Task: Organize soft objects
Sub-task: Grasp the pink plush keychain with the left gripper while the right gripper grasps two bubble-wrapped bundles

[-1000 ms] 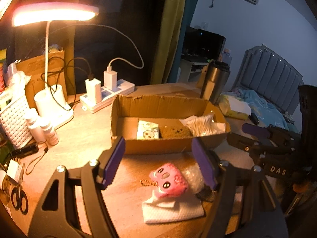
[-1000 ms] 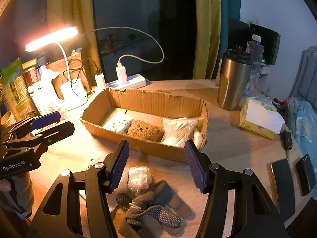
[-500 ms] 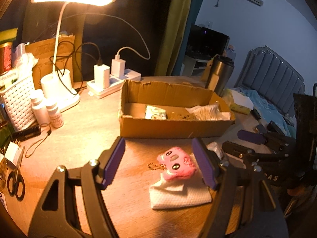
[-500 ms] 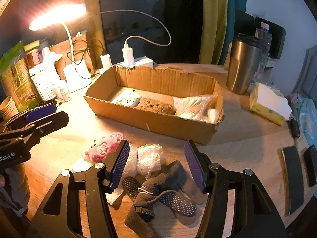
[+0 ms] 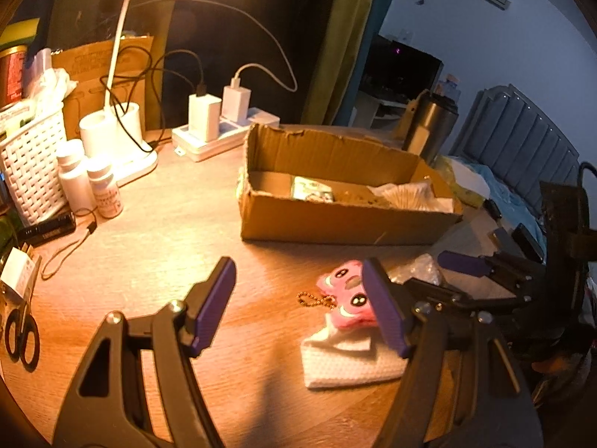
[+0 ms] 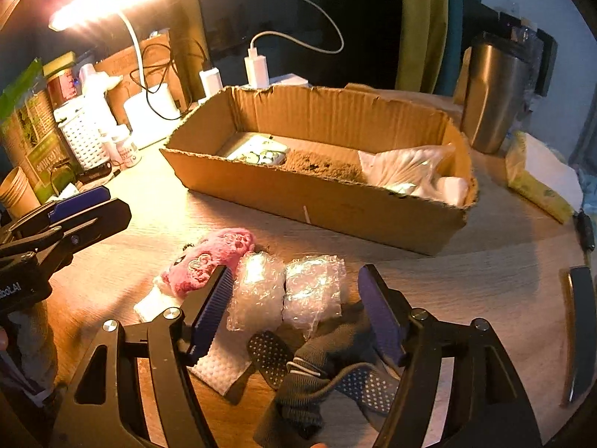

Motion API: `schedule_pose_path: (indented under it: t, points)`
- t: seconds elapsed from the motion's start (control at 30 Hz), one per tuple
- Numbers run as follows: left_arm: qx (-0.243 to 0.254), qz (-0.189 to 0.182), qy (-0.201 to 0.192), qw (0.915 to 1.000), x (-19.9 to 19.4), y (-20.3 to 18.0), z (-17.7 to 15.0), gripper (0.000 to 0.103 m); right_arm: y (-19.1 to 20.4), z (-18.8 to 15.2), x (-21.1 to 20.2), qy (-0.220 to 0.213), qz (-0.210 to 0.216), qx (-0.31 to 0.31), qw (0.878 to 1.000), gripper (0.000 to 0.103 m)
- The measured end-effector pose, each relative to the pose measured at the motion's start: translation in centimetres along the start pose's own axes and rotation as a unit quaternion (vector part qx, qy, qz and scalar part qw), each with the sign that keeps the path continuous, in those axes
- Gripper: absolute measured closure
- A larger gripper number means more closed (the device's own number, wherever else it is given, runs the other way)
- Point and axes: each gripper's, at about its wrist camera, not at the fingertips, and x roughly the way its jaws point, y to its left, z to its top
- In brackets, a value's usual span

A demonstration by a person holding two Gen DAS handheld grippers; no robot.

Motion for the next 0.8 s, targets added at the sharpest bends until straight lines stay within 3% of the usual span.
schedule_pose_path:
  t: [0.4, 0.53, 0.8]
  points:
    - [0.013, 0.003, 0.032, 0.9994, 1.9, -1.4, -0.2, 0.032, -0.7, -0.3, 1.8, 0.018, 0.032, 0.005, 0.999, 0.028]
    - [0.020, 0.006, 0.040, 0.9990, 2.4, -2.2, -0.2, 0.032, -0.7, -0.5, 1.6, 0.010, 0.049, -0.002, 0.999, 0.043]
    - [0.037, 0.021, 0.061, 0.9973, 3.7, -3.9, -0.3, 0.032, -1.7, -0.6, -0.5, -0.027, 0.056, -0.011, 0.998, 0.047]
